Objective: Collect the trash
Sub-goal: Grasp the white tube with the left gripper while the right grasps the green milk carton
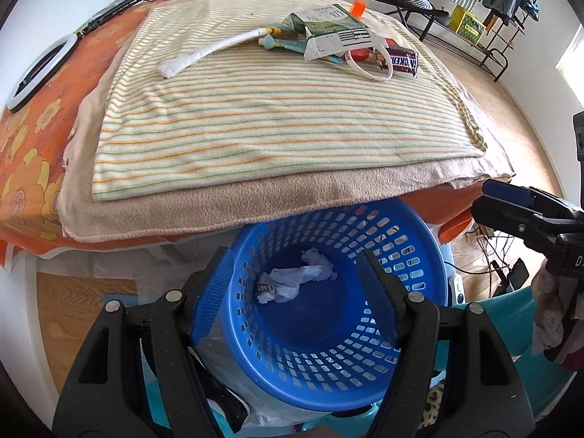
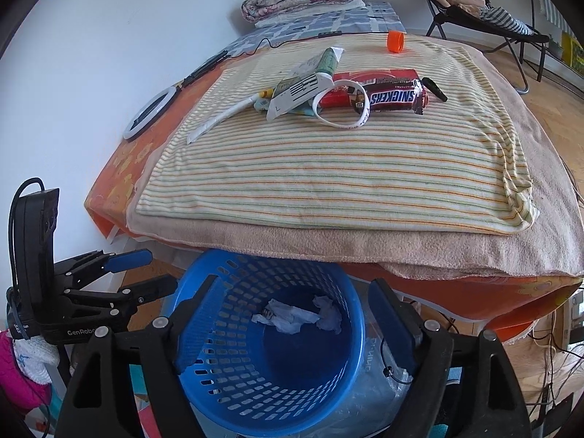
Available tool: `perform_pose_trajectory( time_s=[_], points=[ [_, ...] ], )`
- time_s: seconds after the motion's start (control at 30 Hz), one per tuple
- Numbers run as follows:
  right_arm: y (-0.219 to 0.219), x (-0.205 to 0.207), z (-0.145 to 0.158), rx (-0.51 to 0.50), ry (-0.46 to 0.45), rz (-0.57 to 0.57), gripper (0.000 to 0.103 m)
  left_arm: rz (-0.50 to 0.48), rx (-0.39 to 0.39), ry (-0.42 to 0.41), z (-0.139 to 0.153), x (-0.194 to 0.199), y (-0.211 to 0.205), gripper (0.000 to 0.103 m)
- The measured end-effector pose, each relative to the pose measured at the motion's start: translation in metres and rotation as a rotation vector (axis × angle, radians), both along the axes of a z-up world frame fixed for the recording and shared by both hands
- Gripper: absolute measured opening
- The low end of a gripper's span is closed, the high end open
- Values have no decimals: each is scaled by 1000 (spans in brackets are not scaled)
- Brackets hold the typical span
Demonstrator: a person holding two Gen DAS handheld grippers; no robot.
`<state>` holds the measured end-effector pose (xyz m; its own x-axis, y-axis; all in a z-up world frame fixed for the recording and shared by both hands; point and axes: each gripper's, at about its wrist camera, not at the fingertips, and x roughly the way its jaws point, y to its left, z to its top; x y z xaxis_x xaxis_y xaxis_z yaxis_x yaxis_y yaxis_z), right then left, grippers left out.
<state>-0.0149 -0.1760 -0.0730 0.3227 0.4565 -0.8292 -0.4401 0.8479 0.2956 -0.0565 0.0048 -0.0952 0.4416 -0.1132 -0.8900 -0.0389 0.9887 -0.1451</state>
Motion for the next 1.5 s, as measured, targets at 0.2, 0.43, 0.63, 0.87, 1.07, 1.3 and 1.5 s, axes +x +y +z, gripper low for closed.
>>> perform_pose_trajectory(
  time_s=[0.2, 0.43, 0.63, 0.87, 1.07, 1.3, 1.5],
  points=[
    [-1, 14, 10, 12, -8, -15, 86, -10, 51, -49, 24, 26, 10, 72],
    [4, 42, 34, 15, -56, -27, 87, -34, 123, -97, 48, 65, 21, 72],
    [13, 78, 52, 23, -92, -41, 87, 20, 113, -110, 54, 105, 43, 72],
    [21, 131, 63, 69, -77, -65, 87, 19, 125, -95, 49, 147, 56, 72],
    [25, 171, 61, 123, -31, -82, 87, -8, 162, -84, 40, 178, 59, 72],
    [35, 214, 36, 141, 51, -114, 81, -26, 174, -31, 19, 207, 66, 72],
    [51, 232, 23, 143, 75, -100, 76, -70, 244, 5, 1, 219, 61, 72]
  ],
)
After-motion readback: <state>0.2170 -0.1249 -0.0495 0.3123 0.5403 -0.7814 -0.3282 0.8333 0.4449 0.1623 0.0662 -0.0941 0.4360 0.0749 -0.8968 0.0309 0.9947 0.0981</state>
